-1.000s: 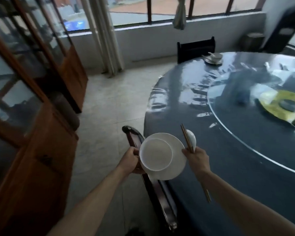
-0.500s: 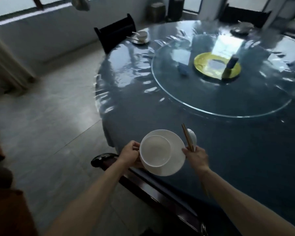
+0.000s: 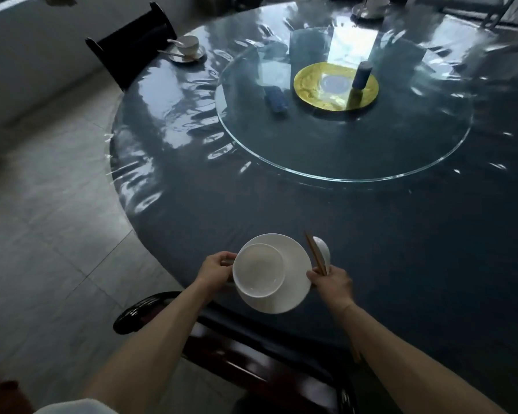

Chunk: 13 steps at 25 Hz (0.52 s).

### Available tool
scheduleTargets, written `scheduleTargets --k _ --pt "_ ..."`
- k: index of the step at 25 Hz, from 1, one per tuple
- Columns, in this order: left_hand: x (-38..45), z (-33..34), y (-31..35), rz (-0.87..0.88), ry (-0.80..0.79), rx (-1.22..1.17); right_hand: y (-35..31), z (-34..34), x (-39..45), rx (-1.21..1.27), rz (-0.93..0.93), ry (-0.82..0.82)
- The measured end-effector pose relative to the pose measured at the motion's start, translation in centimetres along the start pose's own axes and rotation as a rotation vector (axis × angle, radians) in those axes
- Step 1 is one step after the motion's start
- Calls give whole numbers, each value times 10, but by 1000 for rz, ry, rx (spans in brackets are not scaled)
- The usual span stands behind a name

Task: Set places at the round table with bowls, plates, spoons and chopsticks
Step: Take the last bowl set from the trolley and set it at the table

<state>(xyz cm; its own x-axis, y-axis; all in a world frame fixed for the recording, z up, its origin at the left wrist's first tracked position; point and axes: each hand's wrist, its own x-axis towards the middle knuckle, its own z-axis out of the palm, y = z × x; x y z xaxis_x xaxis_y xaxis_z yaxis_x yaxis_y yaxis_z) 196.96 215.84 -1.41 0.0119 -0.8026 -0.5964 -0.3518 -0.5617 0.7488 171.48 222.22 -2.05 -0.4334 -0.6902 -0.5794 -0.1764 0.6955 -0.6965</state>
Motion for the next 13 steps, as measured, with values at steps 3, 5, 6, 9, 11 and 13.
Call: scheduleTargets --k 3,5,6,9,11,13 --pt "9 5 -2 -13 12 12 11 4 7 -19 20 -16" --pt "15 5 -3 -11 21 29 18 10 10 -30 42 -30" --pt "19 6 -3 -9 18 37 21 13 11 -26 55 -26" --pt "32 7 -1 24 -19 58 24 19 11 -5 94 21" --pt "44 8 4 56 -54 63 25 24 11 17 125 73" --pt "57 7 8 88 -110 83 25 31 8 46 174 134"
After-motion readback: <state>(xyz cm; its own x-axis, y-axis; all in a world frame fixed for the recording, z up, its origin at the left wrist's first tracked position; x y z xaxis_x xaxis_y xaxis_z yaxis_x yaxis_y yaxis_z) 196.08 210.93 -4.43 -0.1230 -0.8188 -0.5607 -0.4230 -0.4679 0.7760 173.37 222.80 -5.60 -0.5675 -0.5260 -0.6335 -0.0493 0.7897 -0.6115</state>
